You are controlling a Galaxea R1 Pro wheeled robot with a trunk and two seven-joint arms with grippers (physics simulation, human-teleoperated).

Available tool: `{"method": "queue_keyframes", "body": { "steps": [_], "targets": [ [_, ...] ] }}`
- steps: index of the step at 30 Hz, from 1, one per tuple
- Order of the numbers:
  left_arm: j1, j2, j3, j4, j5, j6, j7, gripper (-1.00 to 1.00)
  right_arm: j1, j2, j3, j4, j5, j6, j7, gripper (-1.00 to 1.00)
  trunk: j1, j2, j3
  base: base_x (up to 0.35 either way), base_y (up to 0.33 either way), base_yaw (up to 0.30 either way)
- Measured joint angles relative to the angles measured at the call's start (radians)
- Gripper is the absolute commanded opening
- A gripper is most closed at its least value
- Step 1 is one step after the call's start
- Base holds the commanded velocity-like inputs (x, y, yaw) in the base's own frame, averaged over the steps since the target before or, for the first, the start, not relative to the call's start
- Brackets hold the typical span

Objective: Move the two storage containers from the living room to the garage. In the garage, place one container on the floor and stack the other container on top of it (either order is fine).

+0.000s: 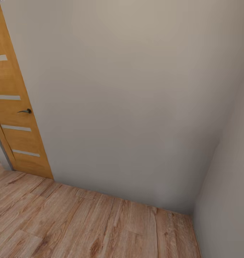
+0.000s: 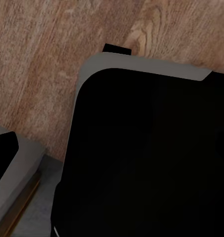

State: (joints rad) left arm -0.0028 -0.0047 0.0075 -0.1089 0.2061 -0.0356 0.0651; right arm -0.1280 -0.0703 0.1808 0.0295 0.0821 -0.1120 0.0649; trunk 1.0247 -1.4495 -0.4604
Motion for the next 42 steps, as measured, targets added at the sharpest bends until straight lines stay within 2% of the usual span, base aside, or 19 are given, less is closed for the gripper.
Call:
{"method": "queue_keyframes", "body": {
  "steps": [10,42],
  "targets": [
    [0.000,0.000,0.000,0.000,0.000,0.000,0.000,1.00,0.000,0.001,0.000,0.000,0.000,-0.001,-0.001,1.00,0.000,0.000,0.000,0.113,0.000,0.269],
    [0.000,-0.001,0.000,-0.001,0.000,0.000,0.000,1.00,0.001,0.007,-0.004,0.000,-0.001,0.000,-0.004,1.00,0.000,0.000,0.000,0.002,0.000,0.273]
  ]
}}
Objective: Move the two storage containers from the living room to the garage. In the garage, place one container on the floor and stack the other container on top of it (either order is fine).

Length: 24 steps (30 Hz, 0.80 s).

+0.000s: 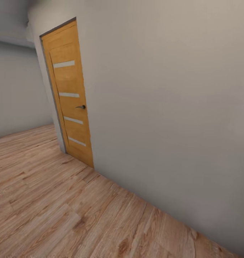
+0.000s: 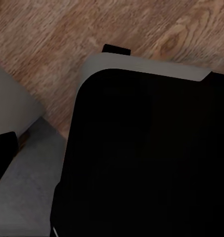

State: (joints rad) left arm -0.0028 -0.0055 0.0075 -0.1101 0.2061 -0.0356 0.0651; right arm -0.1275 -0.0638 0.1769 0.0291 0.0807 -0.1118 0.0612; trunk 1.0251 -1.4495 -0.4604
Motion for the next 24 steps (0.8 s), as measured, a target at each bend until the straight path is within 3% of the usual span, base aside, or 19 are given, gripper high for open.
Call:
{"method": "queue_keyframes", "body": {
  "steps": [5,14,24],
  "targets": [
    [0.000,0.000,0.000,0.001,0.000,0.000,0.000,1.00,0.000,0.000,0.000,0.000,-0.002,-0.001,0.000,1.00,0.000,0.000,0.000,0.027,0.000,0.273],
    [0.000,0.001,0.000,0.003,0.002,0.000,-0.001,1.00,0.000,-0.001,-0.003,0.000,-0.008,-0.001,0.000,1.00,-0.001,0.000,0.000,0.312,0.000,0.261],
    [0.000,0.000,0.000,0.003,0.002,0.000,-0.001,1.00,0.000,-0.001,-0.003,0.000,0.000,-0.002,0.001,1.00,-0.001,0.000,0.000,0.320,0.000,0.021]
  ]
}}
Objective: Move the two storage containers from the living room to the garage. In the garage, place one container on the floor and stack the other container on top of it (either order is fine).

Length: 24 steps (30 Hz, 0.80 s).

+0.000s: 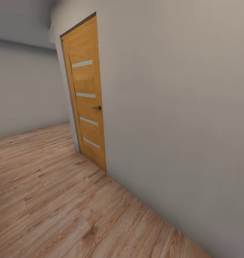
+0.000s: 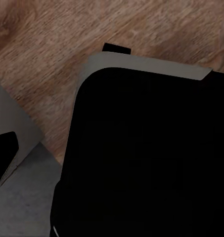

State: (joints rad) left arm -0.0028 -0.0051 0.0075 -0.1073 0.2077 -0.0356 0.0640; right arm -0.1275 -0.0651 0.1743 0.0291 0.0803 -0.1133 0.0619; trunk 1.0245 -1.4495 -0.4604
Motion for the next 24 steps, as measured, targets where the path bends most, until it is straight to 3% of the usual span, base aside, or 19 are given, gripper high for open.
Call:
{"method": "queue_keyframes", "body": {
  "steps": [12,24],
  "targets": [
    [0.000,-0.001,0.000,0.001,0.000,0.000,0.000,1.00,0.000,0.001,0.005,0.000,0.004,0.005,0.000,1.00,0.000,0.000,0.000,0.320,0.000,0.000],
    [0.000,0.001,0.000,0.002,0.000,0.000,0.001,1.00,0.000,0.002,0.002,0.000,0.002,0.001,-0.002,1.00,0.000,0.000,0.000,0.320,0.000,0.247]
  ]
}}
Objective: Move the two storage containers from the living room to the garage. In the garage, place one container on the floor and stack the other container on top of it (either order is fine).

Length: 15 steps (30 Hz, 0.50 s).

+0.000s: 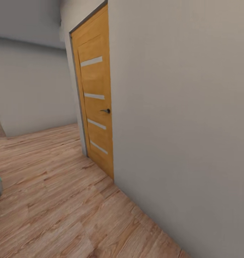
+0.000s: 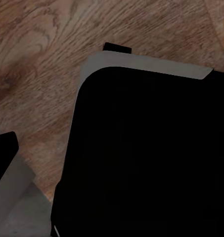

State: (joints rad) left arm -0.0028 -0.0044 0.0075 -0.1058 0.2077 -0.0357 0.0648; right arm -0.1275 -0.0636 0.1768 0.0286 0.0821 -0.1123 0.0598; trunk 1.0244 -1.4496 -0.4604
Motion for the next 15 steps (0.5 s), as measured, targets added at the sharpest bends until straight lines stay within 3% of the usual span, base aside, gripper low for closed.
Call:
{"method": "queue_keyframes", "body": {
  "steps": [15],
  "targets": [
    [0.000,0.000,0.000,-0.001,0.000,0.000,0.000,1.00,0.000,0.003,-0.007,-0.006,-0.005,-0.004,-0.007,1.00,0.000,0.000,0.000,0.283,0.000,0.278]
  ]
}}
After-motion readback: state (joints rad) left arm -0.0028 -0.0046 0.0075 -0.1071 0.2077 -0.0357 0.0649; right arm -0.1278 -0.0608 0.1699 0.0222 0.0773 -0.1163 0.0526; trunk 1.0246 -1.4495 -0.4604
